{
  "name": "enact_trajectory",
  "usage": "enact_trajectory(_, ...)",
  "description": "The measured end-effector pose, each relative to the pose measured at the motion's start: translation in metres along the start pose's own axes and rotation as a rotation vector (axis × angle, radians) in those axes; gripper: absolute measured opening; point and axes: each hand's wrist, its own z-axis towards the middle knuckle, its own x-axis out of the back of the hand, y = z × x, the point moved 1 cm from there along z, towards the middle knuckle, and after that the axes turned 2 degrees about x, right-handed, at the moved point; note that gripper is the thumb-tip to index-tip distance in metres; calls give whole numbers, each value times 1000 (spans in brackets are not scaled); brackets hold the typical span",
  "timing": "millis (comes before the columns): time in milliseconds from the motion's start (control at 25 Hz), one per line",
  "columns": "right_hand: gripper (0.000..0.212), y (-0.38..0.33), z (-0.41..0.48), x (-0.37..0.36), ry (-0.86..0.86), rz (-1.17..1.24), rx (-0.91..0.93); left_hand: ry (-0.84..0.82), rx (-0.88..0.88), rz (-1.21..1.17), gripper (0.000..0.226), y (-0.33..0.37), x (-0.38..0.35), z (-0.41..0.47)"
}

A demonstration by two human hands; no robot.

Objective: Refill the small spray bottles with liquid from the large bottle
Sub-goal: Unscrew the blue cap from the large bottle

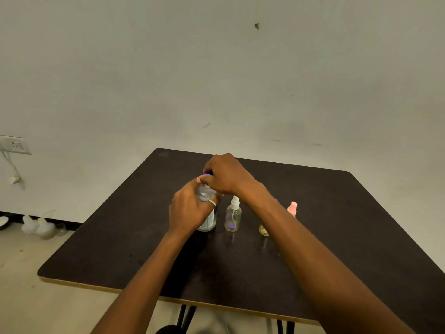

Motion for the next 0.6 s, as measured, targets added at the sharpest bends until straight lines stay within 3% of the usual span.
enact_trajectory(160, 15, 6, 3, 9, -127, 3, 132, 0, 32, -71, 45, 0, -3, 1)
enact_trajectory(400, 43, 3, 8, 25, -264, -64, 210, 10, 62, -98, 55, -4, -6, -2)
enact_trajectory(480, 56, 3, 11, 30, -260, -97, 169, 14, 85, -110, 53, -2, -7, -3)
enact_trajectory(600, 52, 1, 19, 33, -176, -106, 96, -29, 117, -134, 62, 1, -9, -2)
